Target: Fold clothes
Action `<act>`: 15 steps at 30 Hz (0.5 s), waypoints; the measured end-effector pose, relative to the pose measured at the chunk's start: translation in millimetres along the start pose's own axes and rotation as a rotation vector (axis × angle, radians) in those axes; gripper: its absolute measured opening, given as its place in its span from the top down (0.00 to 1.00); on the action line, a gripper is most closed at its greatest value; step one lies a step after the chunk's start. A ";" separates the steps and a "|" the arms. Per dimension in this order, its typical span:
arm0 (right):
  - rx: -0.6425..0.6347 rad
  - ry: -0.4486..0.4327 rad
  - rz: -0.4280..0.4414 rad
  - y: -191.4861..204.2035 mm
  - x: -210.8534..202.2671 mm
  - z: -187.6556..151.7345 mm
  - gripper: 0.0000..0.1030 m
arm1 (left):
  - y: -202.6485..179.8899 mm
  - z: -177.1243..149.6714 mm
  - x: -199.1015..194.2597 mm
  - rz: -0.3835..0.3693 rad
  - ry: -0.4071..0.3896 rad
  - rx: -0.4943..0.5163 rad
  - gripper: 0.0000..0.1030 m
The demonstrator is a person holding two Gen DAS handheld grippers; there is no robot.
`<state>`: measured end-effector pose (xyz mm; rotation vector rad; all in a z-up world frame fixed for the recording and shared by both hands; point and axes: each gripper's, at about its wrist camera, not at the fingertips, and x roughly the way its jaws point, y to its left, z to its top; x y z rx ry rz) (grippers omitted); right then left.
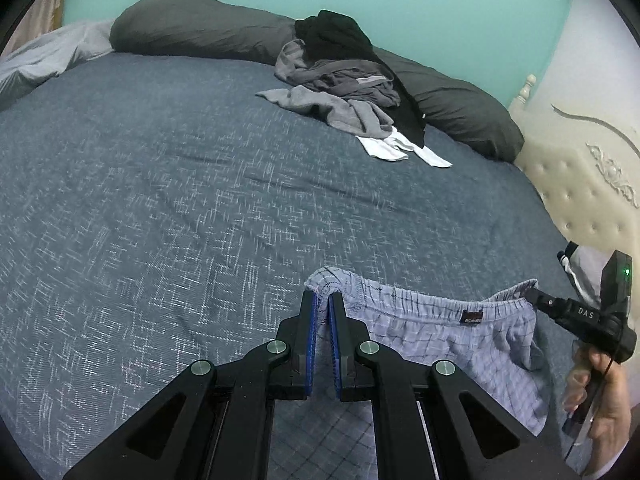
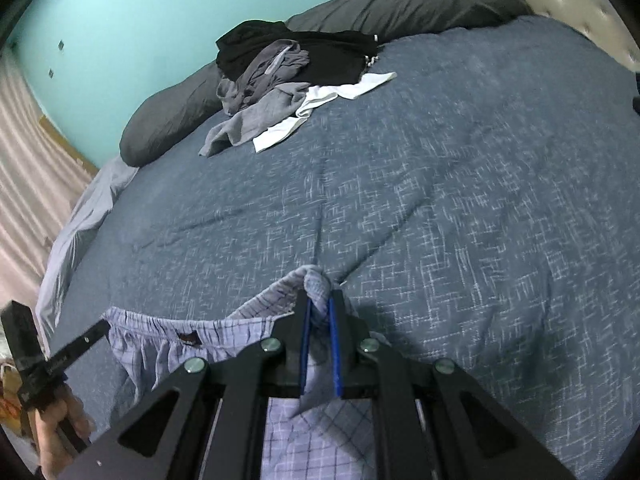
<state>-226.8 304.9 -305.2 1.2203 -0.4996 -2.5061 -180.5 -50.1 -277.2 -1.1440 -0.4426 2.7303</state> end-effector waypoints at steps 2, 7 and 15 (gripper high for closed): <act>0.016 -0.002 0.015 -1.0 2.2 1.7 0.91 | 0.2 1.5 1.6 -0.002 -0.001 -0.004 0.94; 0.058 -0.040 0.031 -5.2 -5.4 7.6 0.74 | -1.4 2.7 7.0 -0.009 0.007 -0.003 0.94; -0.020 -0.002 0.021 2.2 -6.4 10.5 0.73 | 3.5 3.6 16.1 -0.012 0.025 -0.038 0.93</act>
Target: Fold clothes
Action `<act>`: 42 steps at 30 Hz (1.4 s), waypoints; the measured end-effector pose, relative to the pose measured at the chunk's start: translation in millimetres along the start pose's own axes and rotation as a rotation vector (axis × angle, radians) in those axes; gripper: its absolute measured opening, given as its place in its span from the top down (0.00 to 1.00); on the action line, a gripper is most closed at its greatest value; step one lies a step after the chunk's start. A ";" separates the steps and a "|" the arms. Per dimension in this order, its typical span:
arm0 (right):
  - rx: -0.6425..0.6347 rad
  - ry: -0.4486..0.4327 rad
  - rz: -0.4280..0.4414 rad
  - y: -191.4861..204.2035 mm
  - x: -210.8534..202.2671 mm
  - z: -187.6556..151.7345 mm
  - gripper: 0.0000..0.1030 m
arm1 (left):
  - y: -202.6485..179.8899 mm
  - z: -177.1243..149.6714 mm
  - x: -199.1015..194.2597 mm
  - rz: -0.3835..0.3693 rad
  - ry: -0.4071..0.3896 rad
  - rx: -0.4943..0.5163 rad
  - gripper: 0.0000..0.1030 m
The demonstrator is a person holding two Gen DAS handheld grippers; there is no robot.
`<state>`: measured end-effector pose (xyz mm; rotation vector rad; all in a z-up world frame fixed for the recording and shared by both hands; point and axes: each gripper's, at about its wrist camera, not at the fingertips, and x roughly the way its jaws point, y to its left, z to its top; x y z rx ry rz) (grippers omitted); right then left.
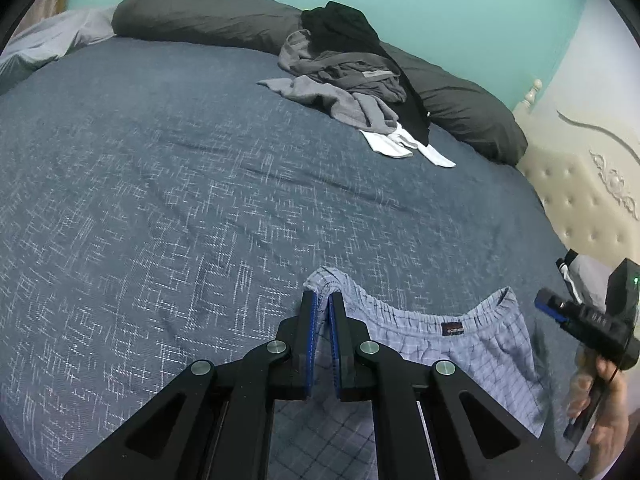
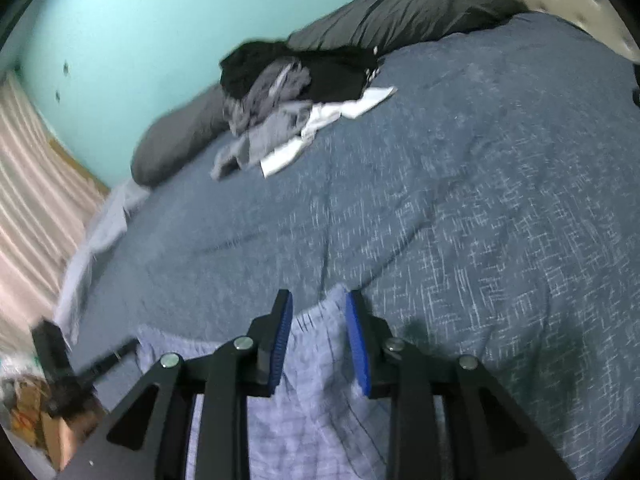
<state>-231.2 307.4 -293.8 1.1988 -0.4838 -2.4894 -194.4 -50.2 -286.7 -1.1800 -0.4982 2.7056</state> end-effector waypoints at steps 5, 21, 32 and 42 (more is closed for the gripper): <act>-0.076 0.061 -0.046 5.4 19.9 -9.8 0.73 | 3.6 0.8 4.5 0.001 0.010 -0.018 0.93; -0.104 -0.068 -0.106 7.0 8.5 1.1 0.99 | 7.5 7.4 3.0 -0.012 -0.001 -0.016 0.93; -0.058 -0.042 -0.149 -4.0 22.5 12.4 0.99 | 3.5 10.4 19.7 -0.025 0.061 -0.009 0.93; 0.026 -0.030 -0.168 -16.0 29.7 19.4 0.61 | 18.5 12.2 24.3 -0.029 0.080 -0.084 0.55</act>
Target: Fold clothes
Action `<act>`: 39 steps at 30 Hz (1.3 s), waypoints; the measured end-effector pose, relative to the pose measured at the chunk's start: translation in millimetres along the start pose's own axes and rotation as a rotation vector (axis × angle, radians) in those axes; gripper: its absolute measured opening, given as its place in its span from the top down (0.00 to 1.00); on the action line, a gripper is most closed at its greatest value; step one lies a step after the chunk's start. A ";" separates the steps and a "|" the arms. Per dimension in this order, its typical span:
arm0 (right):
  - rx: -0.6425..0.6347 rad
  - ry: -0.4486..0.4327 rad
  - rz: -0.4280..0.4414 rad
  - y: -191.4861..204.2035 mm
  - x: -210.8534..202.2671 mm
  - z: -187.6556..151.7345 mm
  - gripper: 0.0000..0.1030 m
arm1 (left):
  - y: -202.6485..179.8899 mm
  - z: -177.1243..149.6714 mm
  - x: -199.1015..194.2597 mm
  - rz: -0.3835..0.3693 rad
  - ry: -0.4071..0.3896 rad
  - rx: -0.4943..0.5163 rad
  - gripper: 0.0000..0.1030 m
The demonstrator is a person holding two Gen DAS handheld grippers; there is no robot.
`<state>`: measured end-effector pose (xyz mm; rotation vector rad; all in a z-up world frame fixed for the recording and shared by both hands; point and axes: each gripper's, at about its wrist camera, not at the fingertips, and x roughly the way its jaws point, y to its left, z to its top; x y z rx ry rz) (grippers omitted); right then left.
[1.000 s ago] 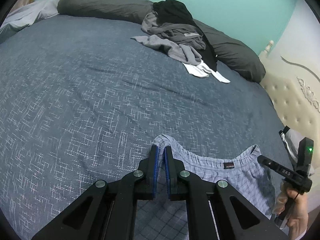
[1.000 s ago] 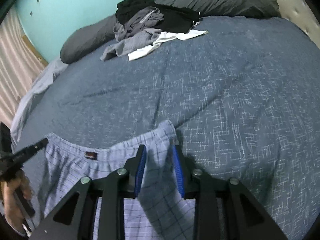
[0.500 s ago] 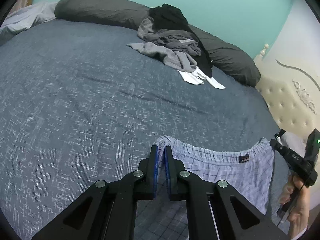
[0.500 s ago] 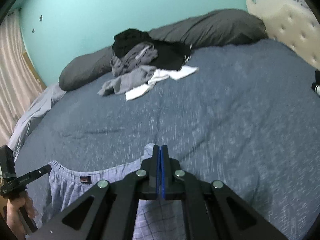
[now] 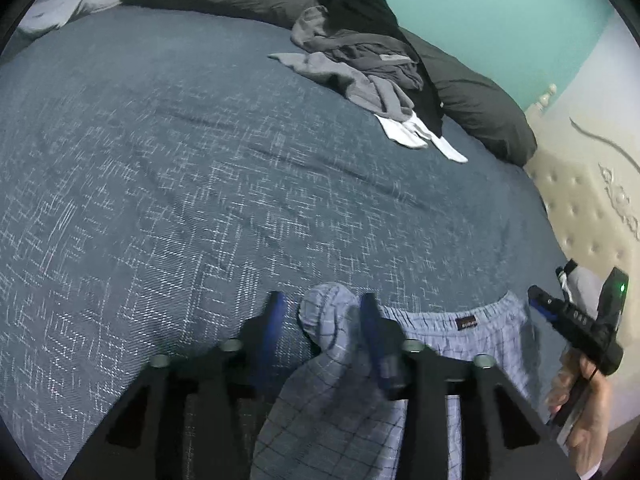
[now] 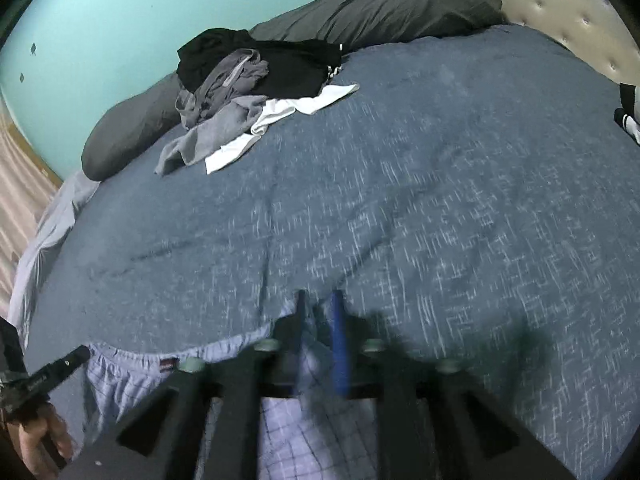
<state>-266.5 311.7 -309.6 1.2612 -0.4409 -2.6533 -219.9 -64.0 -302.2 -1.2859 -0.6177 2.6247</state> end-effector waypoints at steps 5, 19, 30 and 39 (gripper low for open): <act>-0.020 0.044 0.016 9.2 13.6 -3.1 0.60 | 5.2 2.8 3.5 -0.019 0.004 -0.028 0.54; -0.019 0.055 0.069 5.6 22.5 -10.2 0.92 | -1.6 -1.1 13.7 -0.061 0.056 -0.005 0.89; -0.018 -0.166 0.214 18.7 -38.1 3.4 0.94 | -23.0 22.4 -37.5 -0.052 -0.166 0.101 0.93; -0.017 -0.194 0.232 24.2 -30.1 9.7 0.94 | -21.5 36.8 -23.1 -0.019 -0.170 0.098 0.93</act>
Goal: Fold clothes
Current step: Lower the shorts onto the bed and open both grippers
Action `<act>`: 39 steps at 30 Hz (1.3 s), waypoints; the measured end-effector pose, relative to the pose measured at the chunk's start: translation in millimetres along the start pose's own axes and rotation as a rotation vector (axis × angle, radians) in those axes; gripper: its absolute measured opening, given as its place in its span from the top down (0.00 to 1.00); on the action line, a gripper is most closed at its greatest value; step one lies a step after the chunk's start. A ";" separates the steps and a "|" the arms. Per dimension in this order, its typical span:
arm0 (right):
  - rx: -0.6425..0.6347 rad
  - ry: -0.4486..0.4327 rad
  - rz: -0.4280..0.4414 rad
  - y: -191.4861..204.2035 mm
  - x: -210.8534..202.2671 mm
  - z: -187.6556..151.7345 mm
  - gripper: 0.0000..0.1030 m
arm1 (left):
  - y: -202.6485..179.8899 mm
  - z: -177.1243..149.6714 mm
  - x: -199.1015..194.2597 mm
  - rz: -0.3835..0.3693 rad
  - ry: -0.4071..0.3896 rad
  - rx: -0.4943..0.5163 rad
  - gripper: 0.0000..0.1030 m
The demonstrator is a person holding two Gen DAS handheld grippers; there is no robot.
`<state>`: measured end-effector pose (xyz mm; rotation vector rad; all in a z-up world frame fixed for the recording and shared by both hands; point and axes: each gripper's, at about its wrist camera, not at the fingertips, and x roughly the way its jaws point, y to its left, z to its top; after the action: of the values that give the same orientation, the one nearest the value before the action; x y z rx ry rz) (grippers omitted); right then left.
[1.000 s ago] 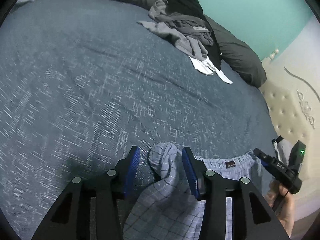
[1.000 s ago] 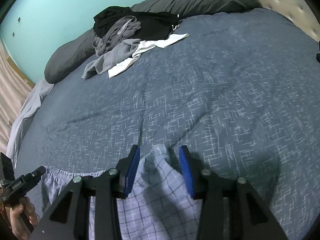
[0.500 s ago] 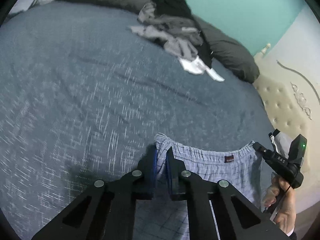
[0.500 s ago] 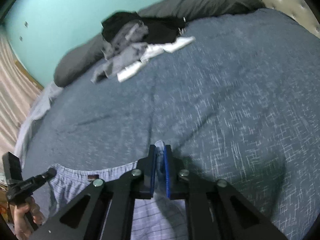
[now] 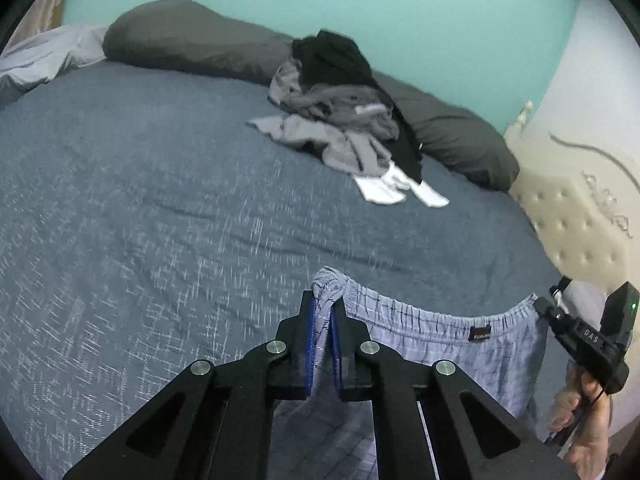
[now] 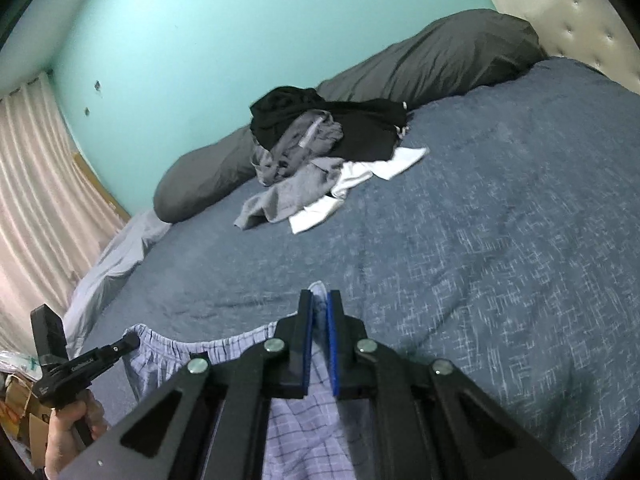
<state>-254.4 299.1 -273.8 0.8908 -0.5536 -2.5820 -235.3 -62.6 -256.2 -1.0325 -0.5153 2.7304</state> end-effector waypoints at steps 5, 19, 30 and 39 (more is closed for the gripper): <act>0.021 -0.004 -0.009 -6.0 4.8 -1.4 0.94 | 0.4 -2.1 9.5 0.006 0.020 0.006 0.93; -0.028 0.128 -0.076 -0.7 49.3 12.0 0.94 | 10.9 -3.2 21.3 0.017 0.042 -0.020 0.93; 0.020 0.274 -0.126 -17.9 83.9 2.5 0.90 | 23.6 -12.5 39.2 0.064 0.118 -0.049 0.61; 0.198 0.141 -0.139 -47.3 -0.4 -5.5 0.59 | 36.6 -8.6 10.9 0.052 0.092 -0.090 0.48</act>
<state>-260.0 338.7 -299.7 1.2063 -0.7397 -2.5918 -239.2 -91.2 -282.8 -1.2038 -0.6089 2.7110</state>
